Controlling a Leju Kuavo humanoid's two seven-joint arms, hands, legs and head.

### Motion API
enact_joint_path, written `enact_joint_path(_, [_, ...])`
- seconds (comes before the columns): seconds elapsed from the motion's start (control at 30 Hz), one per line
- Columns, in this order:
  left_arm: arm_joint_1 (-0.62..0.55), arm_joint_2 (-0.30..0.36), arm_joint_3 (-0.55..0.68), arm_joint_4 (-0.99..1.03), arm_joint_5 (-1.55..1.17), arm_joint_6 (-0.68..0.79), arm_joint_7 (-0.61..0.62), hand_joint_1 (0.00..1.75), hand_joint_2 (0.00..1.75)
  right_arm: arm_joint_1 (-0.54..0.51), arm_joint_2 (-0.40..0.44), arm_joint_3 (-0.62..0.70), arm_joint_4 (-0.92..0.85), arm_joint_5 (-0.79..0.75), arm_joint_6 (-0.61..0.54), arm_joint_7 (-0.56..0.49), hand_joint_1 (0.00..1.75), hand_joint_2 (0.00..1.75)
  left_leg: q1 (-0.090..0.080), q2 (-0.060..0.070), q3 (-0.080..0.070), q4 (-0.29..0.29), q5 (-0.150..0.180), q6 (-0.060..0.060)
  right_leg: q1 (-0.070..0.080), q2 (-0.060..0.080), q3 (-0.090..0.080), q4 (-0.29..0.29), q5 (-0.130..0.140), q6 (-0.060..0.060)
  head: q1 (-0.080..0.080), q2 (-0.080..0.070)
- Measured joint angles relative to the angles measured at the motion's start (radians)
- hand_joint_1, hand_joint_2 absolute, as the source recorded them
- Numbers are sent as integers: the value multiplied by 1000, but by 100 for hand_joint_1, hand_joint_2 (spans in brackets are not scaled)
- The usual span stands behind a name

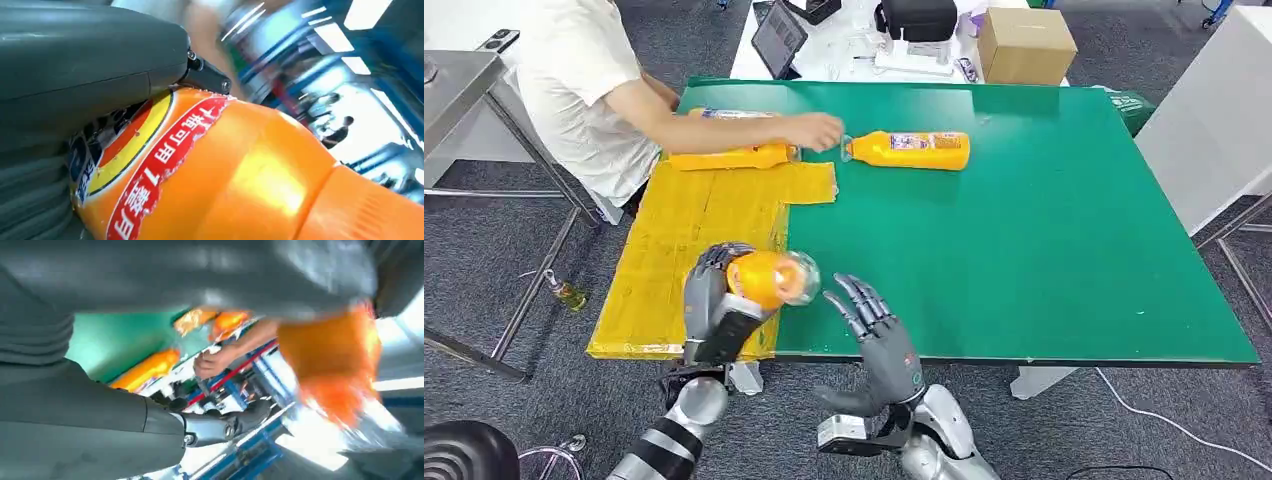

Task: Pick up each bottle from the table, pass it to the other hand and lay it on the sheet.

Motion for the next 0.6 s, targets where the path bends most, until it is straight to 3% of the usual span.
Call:
enact_joint_path(0.2, [-52,12,45,88,-376,-16,195,171,175,-2,1,-23,-21,-30,35,-2,0,0,0,-1,0,0,1,0,0,-1,1,0,0,0,0,0])
enact_joint_path(0.23, [-70,17,44,118,-423,-42,231,122,175,-4,2,-24,-21,-35,44,-4,0,0,0,-1,0,0,1,0,0,0,1,0,0,0,0,0])
enact_joint_path(0.27, [-92,20,38,154,-455,-76,264,98,175,-5,3,-29,-21,-39,53,-5,0,0,0,0,0,0,1,0,0,0,0,0,1,0,0,0])
enact_joint_path(0.3, [-115,24,33,190,-467,-106,287,110,175,-5,5,-34,-21,-42,61,-5,0,0,0,0,0,0,1,0,0,0,1,0,1,0,0,0])
enact_joint_path(0.33, [-136,26,29,224,-468,-135,302,143,175,-5,6,-37,-21,-45,66,-5,0,0,0,0,0,0,1,0,0,0,0,0,1,0,0,0])
enact_joint_path(0.37, [-157,27,27,257,-470,-161,317,150,175,-6,8,-42,-21,-48,73,-6,0,0,0,0,0,0,1,0,0,0,0,0,1,0,0,0])
enact_joint_path(0.6, [-274,29,29,433,-389,-258,318,150,175,-8,22,-66,-21,-67,94,-16,0,0,0,0,0,0,1,0,0,0,0,0,1,0,0,0])
